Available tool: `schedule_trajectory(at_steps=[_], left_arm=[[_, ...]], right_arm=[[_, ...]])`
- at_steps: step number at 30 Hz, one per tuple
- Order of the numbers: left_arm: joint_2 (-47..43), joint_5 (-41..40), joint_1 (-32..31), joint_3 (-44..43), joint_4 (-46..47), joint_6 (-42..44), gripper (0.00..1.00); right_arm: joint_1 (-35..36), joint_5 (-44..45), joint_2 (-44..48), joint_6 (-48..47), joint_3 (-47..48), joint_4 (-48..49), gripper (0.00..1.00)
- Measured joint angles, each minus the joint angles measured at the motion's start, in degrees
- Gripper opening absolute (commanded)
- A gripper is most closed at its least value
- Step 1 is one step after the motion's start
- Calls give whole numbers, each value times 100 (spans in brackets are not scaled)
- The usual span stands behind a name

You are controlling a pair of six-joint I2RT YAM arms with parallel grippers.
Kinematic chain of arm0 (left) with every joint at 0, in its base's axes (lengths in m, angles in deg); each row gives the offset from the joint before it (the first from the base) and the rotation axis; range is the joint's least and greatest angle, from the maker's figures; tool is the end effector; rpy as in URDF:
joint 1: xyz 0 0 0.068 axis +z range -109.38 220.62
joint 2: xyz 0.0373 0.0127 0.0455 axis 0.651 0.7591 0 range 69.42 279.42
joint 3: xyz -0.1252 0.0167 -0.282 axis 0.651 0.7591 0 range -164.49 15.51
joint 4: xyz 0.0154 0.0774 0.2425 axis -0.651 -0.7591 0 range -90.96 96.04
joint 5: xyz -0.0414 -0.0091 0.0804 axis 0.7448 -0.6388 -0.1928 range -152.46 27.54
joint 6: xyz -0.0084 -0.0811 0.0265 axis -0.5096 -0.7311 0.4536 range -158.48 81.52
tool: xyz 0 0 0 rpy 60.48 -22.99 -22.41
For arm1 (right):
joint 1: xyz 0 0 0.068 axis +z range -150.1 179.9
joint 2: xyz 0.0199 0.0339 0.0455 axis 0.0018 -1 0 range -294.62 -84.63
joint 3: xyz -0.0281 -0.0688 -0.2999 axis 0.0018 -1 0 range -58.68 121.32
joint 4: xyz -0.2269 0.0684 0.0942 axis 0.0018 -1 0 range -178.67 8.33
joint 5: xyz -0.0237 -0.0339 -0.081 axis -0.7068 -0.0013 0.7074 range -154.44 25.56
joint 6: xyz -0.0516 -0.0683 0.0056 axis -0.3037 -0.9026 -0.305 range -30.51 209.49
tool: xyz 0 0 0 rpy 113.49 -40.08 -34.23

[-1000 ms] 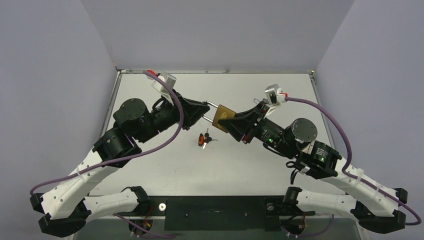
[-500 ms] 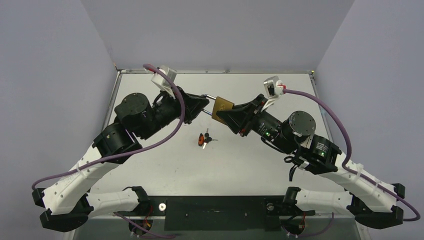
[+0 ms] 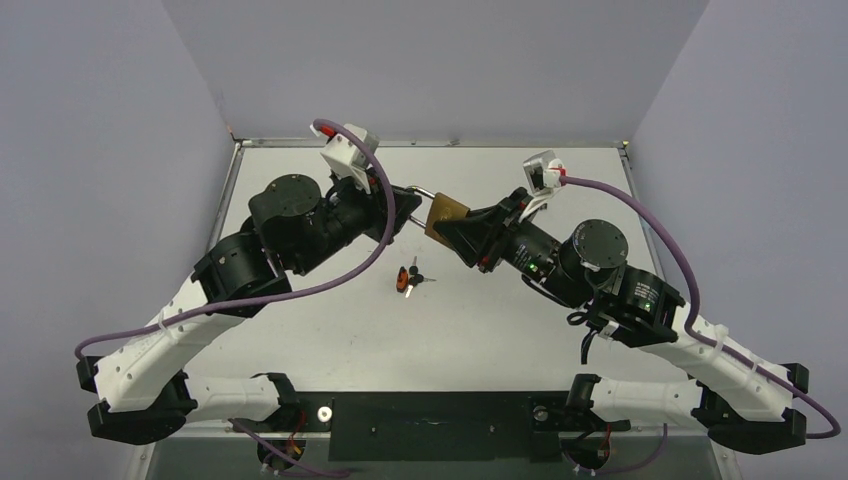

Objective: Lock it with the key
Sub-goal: Lock the lock.

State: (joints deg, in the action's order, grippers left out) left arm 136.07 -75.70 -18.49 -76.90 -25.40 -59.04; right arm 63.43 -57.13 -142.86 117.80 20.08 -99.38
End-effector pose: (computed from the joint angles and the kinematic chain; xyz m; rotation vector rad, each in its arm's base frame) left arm 0.1360 -0.1935 0.5330 0.3997 1.6938 -0.8495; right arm 0.1031 0.1857 0.5166 -0.3914 1.5961 1.1645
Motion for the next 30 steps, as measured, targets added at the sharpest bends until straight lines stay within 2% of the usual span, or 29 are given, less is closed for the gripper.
schedule_trajectory(at_steps=[15,30], left_arm=[[330,-780,-588,-518,-452,490,0],[315,-1191,-649,-431,-428,450,0]], right_arm=[[-17,-114,-118,9,168,-295,0],[-398,-691,-647,201,586,-407,0]])
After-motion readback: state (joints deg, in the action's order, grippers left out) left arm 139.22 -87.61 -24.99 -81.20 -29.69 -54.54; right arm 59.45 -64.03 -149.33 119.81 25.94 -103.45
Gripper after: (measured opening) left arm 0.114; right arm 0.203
